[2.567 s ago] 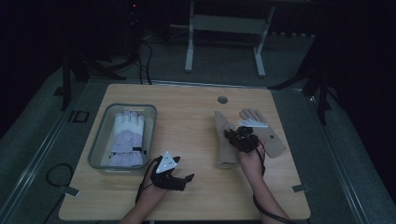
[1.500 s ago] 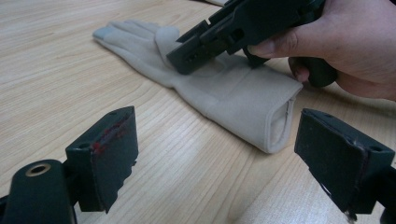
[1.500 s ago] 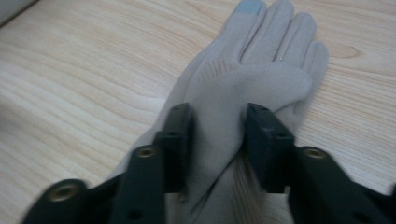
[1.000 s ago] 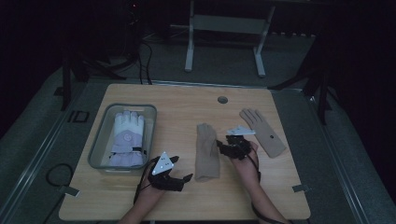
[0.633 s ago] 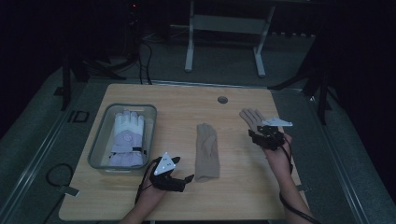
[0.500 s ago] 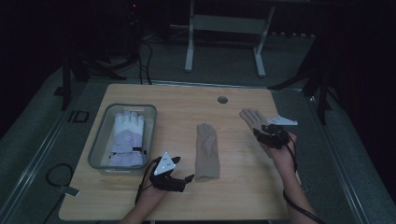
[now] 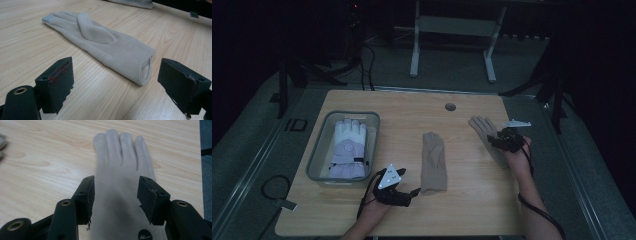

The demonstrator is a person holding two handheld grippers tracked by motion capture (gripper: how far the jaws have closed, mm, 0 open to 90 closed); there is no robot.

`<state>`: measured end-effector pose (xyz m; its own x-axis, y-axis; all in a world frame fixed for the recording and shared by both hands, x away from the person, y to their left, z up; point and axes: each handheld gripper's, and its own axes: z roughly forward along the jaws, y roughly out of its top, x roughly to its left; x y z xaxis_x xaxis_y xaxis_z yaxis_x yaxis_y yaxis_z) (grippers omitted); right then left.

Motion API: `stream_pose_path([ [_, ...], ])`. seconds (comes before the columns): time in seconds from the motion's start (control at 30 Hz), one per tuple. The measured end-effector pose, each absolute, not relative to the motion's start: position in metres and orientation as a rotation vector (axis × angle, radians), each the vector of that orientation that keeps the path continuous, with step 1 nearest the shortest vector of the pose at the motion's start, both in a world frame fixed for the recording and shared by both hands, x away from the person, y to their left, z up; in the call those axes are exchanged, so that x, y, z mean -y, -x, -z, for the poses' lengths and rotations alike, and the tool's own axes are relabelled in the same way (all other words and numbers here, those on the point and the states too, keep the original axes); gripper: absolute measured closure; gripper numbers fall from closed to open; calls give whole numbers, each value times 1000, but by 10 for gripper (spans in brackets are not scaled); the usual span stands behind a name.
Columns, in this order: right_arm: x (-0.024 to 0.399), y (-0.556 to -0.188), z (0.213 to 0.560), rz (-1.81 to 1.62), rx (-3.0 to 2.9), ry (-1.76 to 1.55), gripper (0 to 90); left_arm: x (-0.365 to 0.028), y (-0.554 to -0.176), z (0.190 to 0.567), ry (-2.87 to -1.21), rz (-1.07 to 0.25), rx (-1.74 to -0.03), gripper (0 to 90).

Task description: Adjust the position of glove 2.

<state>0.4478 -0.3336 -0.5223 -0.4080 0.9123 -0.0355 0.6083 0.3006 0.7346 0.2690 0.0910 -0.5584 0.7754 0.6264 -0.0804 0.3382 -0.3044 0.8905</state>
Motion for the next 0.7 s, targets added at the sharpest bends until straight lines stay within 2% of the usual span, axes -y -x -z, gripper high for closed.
stream_pose_path([
  [0.13, 336, -453, 529, -907, -2124, -1379, 441, -91, -269, 558, -1914, -340, -730, 135],
  [0.37, 338, -459, 548, -854, -2159, -1413, 472, -90, -269, 559, -1919, -333, -727, 135],
  [0.43, 340, -459, 549, -875, -2144, -1428, 514, -90, -269, 560, -1918, -330, -726, 135],
  [0.5, 340, -458, 549, -878, -2132, -1435, 596, -90, -269, 560, -1921, -329, -727, 135],
  [0.57, 340, -457, 548, -878, -2120, -1459, 733, -90, -269, 560, -1923, -328, -727, 135],
  [0.7, 334, -453, 544, -856, -2106, -1484, 796, -90, -268, 559, -1922, -332, -724, 135],
])
